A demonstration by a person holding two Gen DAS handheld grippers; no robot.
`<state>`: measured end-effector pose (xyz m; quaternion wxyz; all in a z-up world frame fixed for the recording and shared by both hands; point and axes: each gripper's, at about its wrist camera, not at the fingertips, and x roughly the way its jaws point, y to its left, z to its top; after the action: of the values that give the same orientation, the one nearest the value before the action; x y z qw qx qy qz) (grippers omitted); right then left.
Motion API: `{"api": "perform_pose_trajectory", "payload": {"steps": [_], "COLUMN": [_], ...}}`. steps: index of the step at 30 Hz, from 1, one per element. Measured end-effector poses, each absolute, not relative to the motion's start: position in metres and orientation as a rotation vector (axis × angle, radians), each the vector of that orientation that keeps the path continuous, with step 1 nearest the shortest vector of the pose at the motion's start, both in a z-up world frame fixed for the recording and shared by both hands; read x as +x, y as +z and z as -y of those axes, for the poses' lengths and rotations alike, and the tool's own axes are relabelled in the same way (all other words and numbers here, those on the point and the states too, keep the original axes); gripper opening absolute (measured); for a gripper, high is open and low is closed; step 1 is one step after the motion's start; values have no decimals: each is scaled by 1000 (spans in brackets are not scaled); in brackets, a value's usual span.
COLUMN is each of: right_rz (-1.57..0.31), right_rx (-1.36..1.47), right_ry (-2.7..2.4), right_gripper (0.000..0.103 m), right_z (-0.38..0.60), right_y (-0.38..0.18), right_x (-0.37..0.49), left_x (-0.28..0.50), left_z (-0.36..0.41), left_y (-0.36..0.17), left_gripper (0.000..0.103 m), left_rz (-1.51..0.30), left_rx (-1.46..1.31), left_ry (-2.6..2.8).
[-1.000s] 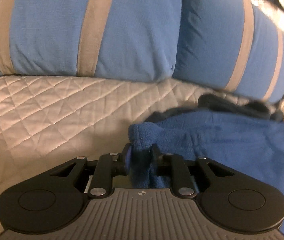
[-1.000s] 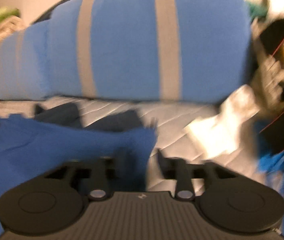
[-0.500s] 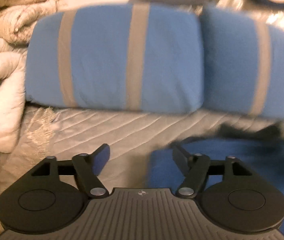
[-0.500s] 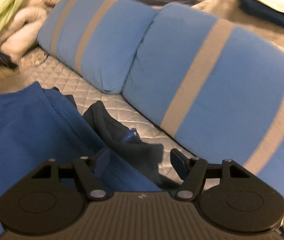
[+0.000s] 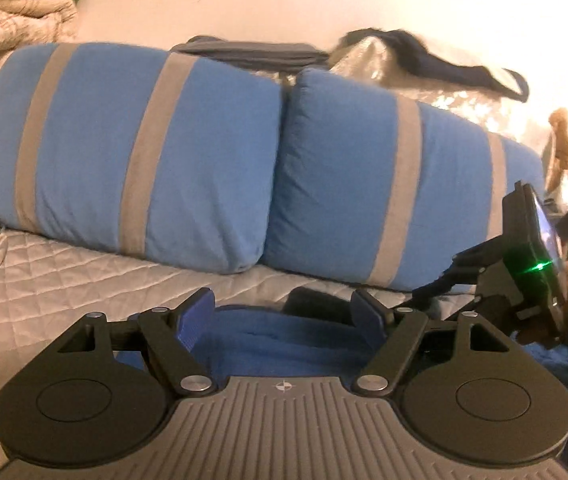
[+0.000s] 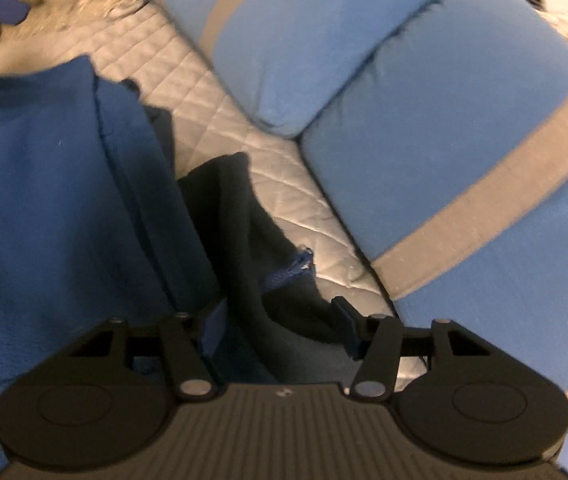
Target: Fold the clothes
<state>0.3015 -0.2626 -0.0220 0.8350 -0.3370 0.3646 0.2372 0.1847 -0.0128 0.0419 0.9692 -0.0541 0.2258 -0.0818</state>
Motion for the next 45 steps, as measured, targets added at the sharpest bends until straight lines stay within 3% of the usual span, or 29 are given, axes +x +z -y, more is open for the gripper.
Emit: {"api": "perform_pose_trajectory", "payload": {"steps": [2, 9, 16, 17, 22, 23, 24, 26, 29, 31, 32, 33, 34, 40, 45], "right_rz": [-797, -710, -752, -754, -696, -672, -640, -614, -614, -635, -650, -666, -683, -842, -937], "right_rx": [-711, -587, -554, -554, -479, -446, -412, -350, -290, -235, -211, -189, -170, -136, -69], "right_ry": [526, 405, 344, 337, 286, 281, 279, 284, 270, 267, 267, 269, 278, 302, 247], "right_gripper": [7, 6, 7, 8, 56, 71, 76, 75, 70, 48, 30, 20, 17, 14, 26], "right_z": [260, 268, 264, 264, 277, 283, 292, 310, 337, 353, 359, 363, 366, 357, 356], "right_y": [-23, -21, -67, -73, -57, -48, -37, -19, 2, 10, 11, 11, 9, -32, -59], "right_x": [308, 343, 378, 380, 380, 380, 377, 370, 359, 351, 349, 347, 345, 359, 372], "left_x": [185, 188, 191, 190, 192, 192, 193, 193, 192, 192, 192, 192, 193, 194, 200], "left_z": [9, 21, 33, 34, 36, 37, 37, 38, 38, 39, 39, 40, 40, 38, 29], "left_y": [42, 36, 25, 25, 23, 23, 23, 23, 24, 25, 26, 26, 26, 30, 33], "left_gripper": [72, 72, 72, 72, 72, 72, 72, 72, 72, 72, 72, 72, 72, 72, 72], "left_rz": [-477, -527, -575, -575, -592, -596, -599, -604, -607, -608, -607, -607, -607, -602, -610], "left_rx": [-121, -70, -24, -20, -15, -13, -13, -13, -20, -24, -25, -24, -23, -20, -35], "left_ry": [-166, -186, -223, -225, -230, -228, -227, -225, -222, -219, -216, -213, -211, -188, -153]}}
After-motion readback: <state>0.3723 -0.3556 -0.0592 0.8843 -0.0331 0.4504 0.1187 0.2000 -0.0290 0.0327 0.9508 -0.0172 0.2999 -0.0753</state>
